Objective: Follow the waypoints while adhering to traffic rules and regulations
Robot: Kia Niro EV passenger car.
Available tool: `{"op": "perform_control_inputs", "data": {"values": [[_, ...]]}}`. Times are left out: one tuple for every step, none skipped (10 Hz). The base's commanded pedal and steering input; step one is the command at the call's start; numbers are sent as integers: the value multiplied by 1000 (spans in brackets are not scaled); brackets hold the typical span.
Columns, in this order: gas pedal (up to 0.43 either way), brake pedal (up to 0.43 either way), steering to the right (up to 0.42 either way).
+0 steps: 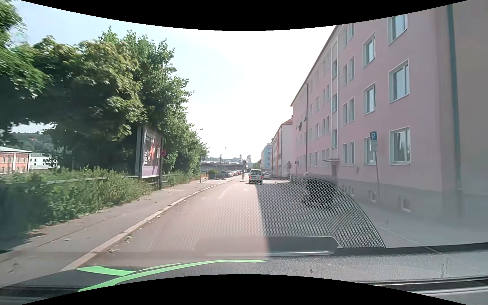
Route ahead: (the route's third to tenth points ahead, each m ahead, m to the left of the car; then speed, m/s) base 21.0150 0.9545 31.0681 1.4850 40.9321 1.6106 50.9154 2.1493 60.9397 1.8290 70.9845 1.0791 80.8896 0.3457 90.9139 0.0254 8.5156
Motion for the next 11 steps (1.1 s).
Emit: {"op": "perform_control_inputs", "data": {"values": [[59,0,20],[59,0,20],[59,0,21],[59,0,22],[59,0,23],[59,0,22],[59,0,23],[59,0,22],[59,0,22],[59,0,23],[59,0,23]]}}
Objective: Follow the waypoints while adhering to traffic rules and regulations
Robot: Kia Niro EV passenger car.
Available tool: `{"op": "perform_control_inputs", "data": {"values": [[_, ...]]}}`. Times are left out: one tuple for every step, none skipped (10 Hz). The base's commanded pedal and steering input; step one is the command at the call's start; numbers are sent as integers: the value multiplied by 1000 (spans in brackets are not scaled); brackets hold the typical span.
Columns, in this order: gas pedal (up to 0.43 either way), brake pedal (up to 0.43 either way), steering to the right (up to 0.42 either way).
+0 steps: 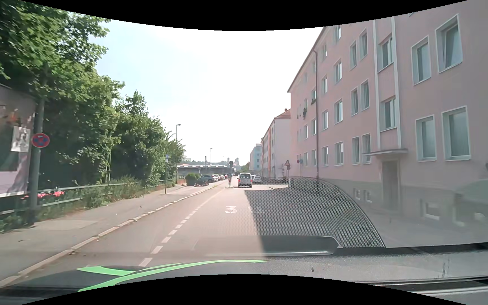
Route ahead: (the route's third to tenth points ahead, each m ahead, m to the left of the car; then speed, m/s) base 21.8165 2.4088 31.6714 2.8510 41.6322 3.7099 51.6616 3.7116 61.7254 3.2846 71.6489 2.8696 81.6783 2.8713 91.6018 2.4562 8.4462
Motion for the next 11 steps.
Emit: {"op": "perform_control_inputs", "data": {"values": [[59,0,23],[59,0,22],[59,0,21],[59,0,19],[39,0,18],[0,0,16],[0,0,14],[0,0,10],[0,0,7],[0,0,5],[0,0,4]]}}
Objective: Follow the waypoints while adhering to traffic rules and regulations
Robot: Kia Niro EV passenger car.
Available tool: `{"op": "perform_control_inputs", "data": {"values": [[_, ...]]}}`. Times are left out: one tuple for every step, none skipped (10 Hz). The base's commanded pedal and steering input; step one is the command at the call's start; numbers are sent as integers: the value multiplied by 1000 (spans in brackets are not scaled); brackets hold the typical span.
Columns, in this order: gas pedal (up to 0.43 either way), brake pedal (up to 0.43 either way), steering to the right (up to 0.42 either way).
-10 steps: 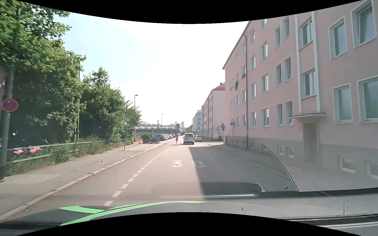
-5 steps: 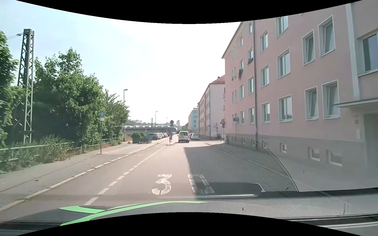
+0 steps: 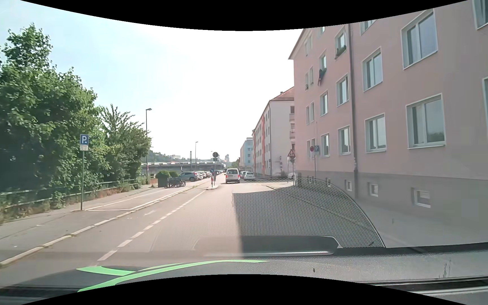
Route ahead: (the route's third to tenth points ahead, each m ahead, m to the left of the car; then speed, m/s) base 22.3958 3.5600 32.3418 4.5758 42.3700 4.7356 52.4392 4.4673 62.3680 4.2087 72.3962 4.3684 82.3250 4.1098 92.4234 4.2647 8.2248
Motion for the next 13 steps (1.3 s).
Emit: {"op": "perform_control_inputs", "data": {"values": [[0,0,4],[0,0,2],[0,0,0],[0,0,-2],[0,0,-3],[0,0,-4],[0,6,-5],[0,79,-6],[0,98,-6],[0,116,-6],[0,140,-7],[0,146,-8],[0,152,-8]]}}
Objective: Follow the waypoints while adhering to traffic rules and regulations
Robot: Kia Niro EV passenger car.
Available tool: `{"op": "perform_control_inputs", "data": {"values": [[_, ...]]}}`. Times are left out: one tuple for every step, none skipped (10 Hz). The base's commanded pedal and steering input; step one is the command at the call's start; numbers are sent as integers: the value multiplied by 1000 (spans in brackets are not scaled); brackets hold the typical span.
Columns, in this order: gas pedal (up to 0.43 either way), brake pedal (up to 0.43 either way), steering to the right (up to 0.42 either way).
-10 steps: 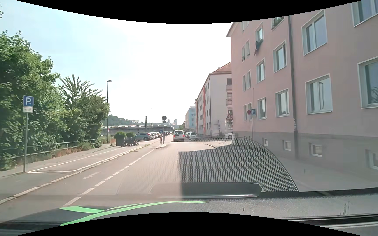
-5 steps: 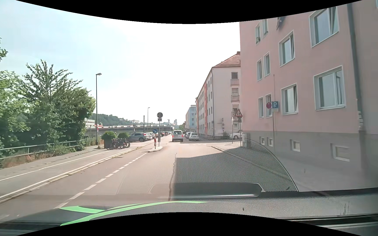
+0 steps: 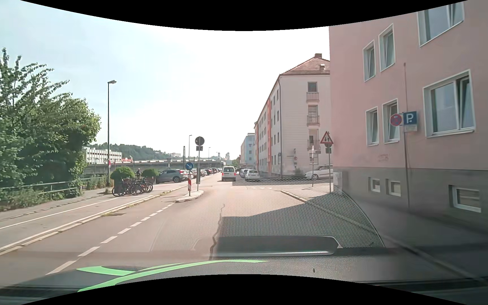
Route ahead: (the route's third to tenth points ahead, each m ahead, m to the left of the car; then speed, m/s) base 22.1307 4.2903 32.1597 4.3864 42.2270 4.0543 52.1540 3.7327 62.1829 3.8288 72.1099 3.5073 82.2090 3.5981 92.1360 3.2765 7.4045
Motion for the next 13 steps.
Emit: {"op": "perform_control_inputs", "data": {"values": [[0,171,-8],[0,177,-8],[0,183,-8],[0,189,-9],[0,183,-10],[0,183,-10],[0,189,-11],[0,183,-11],[0,183,-11],[0,183,-13],[0,189,-14],[0,189,-14],[0,189,-15]]}}
